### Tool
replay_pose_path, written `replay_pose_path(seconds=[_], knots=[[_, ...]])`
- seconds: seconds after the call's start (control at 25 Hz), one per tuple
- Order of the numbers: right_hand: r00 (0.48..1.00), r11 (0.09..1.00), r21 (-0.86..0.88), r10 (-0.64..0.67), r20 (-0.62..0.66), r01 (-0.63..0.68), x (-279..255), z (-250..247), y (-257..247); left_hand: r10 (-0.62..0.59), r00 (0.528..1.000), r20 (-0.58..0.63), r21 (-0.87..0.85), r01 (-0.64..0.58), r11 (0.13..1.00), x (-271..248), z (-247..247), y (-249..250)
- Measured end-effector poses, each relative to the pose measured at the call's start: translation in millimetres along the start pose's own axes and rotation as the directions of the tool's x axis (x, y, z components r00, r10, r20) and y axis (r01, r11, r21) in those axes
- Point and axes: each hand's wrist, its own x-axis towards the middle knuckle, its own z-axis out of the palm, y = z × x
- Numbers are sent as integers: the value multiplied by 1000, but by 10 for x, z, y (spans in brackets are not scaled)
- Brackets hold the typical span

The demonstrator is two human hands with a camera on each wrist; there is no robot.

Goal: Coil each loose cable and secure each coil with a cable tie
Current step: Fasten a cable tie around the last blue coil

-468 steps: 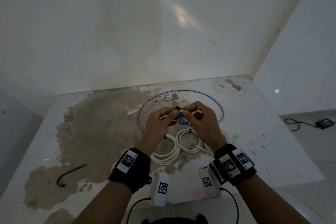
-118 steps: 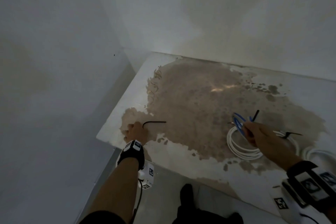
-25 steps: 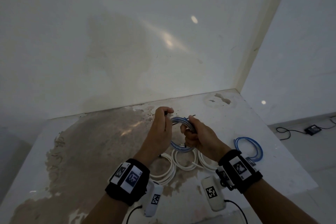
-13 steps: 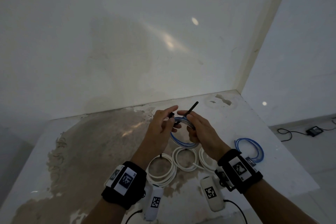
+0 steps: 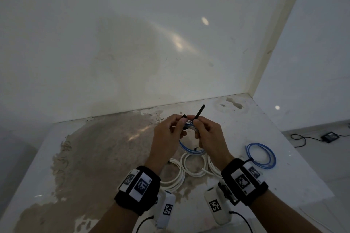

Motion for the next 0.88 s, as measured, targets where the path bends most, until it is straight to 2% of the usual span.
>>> replay_pose_path(seconds=[0.12, 0.24, 0.32, 0.52, 0.88], knots=[[994, 996, -62, -67, -91, 61, 3, 34, 21, 30, 1000, -9, -26, -31, 999, -14, -14, 7], [986, 996, -19, -90, -144, 88, 21, 59, -1, 40, 999, -18, -21, -41, 999, -31, -18, 15], [984, 994, 0, -112, -142, 113, 24, 88, -14, 38, 999, -29, -30, -38, 999, -26, -9, 14], [967, 972, -121, -217, -132, 202, 11, 156, 71, 45, 997, -70, -38, -48, 998, 57, -10, -32], [951, 960, -44, -281, -132, 277, 24, 167, 23, 52, 993, -106, -140, -67, 988, 125, -14, -90]])
